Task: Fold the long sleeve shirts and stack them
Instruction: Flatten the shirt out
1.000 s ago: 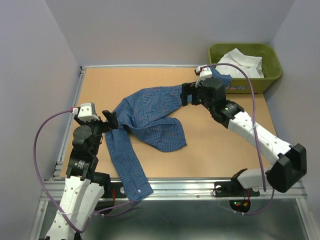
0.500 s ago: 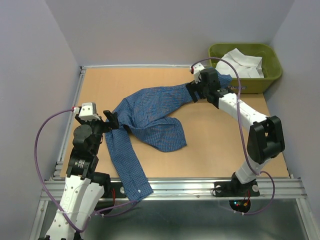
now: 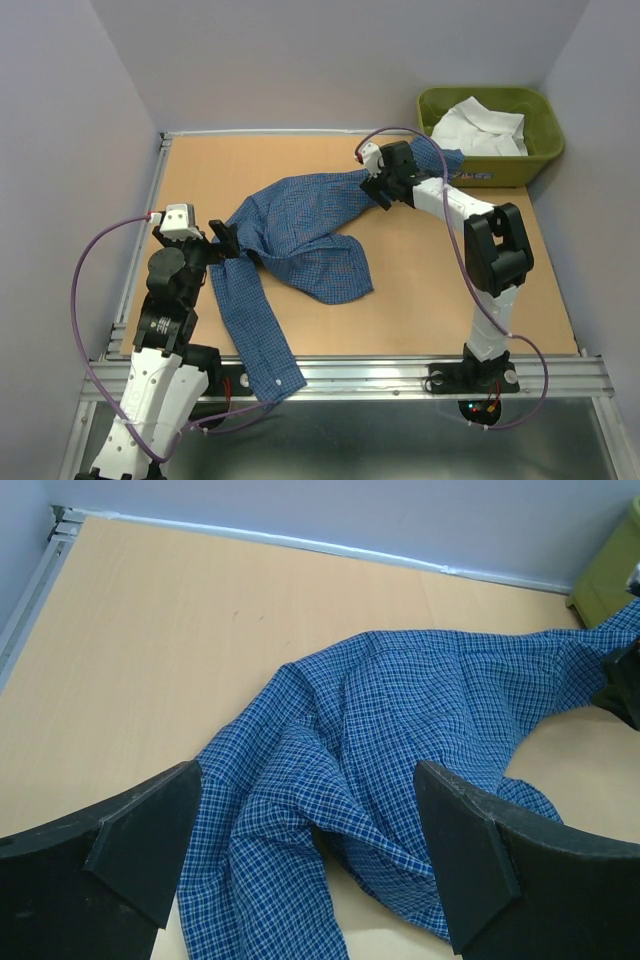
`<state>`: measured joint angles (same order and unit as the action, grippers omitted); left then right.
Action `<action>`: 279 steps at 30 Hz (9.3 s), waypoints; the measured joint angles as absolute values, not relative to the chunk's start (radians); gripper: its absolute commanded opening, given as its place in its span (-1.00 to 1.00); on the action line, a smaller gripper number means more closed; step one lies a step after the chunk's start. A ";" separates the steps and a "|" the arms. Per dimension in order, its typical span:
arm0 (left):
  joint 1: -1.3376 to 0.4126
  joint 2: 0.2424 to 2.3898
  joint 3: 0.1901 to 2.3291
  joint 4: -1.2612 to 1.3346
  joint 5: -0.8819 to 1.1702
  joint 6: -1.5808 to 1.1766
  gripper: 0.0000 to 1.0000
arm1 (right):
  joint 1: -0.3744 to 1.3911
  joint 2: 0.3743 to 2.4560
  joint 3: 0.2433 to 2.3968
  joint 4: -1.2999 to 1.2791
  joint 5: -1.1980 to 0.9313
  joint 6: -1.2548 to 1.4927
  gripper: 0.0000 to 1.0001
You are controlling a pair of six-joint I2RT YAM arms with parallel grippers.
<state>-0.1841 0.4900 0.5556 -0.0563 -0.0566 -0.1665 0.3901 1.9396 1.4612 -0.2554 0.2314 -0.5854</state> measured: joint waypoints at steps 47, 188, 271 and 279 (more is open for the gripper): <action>-0.191 0.501 0.556 -0.049 -0.080 -0.191 0.98 | 0.675 1.795 1.673 -0.485 0.315 -0.286 0.12; 0.142 1.364 2.032 -0.256 0.169 -0.599 -1.00 | 0.527 1.682 2.156 -0.216 0.296 -0.625 -0.99; 0.152 0.920 0.633 -0.050 0.072 -0.413 0.89 | 0.952 1.466 1.053 -0.254 -0.068 -0.173 0.63; 0.131 0.830 0.637 -0.126 0.028 -0.388 0.89 | 1.108 1.765 1.201 -0.255 -0.091 -0.290 0.61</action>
